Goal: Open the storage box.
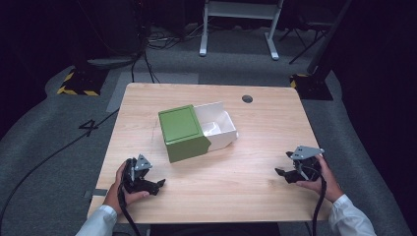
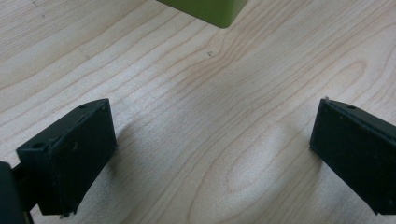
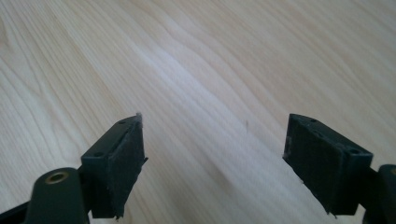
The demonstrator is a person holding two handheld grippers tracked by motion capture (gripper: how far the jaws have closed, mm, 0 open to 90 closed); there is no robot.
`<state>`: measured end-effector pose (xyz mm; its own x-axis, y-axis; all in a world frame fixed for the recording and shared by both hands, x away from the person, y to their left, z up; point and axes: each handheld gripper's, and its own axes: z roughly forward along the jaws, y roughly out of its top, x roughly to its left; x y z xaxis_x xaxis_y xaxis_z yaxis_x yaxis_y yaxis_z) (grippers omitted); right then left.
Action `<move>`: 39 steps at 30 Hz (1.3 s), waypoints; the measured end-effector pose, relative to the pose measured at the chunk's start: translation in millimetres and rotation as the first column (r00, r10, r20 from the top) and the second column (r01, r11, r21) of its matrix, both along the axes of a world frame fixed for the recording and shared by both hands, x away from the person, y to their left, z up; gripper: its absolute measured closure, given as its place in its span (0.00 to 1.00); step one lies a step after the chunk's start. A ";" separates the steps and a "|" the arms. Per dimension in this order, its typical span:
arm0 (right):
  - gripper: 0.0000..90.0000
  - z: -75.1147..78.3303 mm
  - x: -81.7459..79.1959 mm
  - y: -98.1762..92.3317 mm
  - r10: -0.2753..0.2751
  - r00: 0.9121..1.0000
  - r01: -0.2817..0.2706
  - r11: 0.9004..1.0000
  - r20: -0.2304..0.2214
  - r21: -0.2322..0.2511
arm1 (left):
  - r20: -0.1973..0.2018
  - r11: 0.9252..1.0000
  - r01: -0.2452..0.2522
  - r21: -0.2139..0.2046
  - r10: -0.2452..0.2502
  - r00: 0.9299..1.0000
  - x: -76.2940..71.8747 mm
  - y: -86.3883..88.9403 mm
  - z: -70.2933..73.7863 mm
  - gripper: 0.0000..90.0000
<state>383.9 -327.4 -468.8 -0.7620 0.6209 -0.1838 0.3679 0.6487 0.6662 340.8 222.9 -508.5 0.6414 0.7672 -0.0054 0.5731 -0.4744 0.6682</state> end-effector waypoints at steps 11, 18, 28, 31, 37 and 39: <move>0.21 -27.8 -20.8 -39.2 -0.073 0.996 0.078 0.992 -0.054 0.101 | 0.000 1.000 0.000 0.000 0.000 1.000 0.0 0.0 0.0 0.01; 0.18 -37.4 -33.7 -61.1 -0.132 0.988 0.144 0.975 -0.076 0.169 | 0.000 1.000 0.000 0.000 0.000 1.000 0.1 0.0 0.0 0.01; 0.17 -38.9 -36.3 -63.2 -0.162 0.984 0.172 0.968 -0.073 0.180 | 0.000 1.000 0.000 0.000 0.000 1.000 0.0 0.0 -0.1 0.01; 0.17 -38.9 -36.2 -62.4 -0.167 0.983 0.178 0.967 -0.073 0.180 | 0.000 1.000 0.000 0.000 0.000 1.000 -0.2 0.0 -0.1 0.01; 0.17 -38.9 -36.4 -62.2 -0.170 0.983 0.181 0.967 -0.073 0.180 | 0.001 1.000 0.000 0.000 0.000 1.000 -0.1 0.0 -0.1 0.01; 0.17 -38.9 -36.4 -62.2 -0.170 0.983 0.180 0.967 -0.073 0.180 | 0.000 1.000 0.000 0.000 0.000 1.000 -0.1 0.0 0.0 0.01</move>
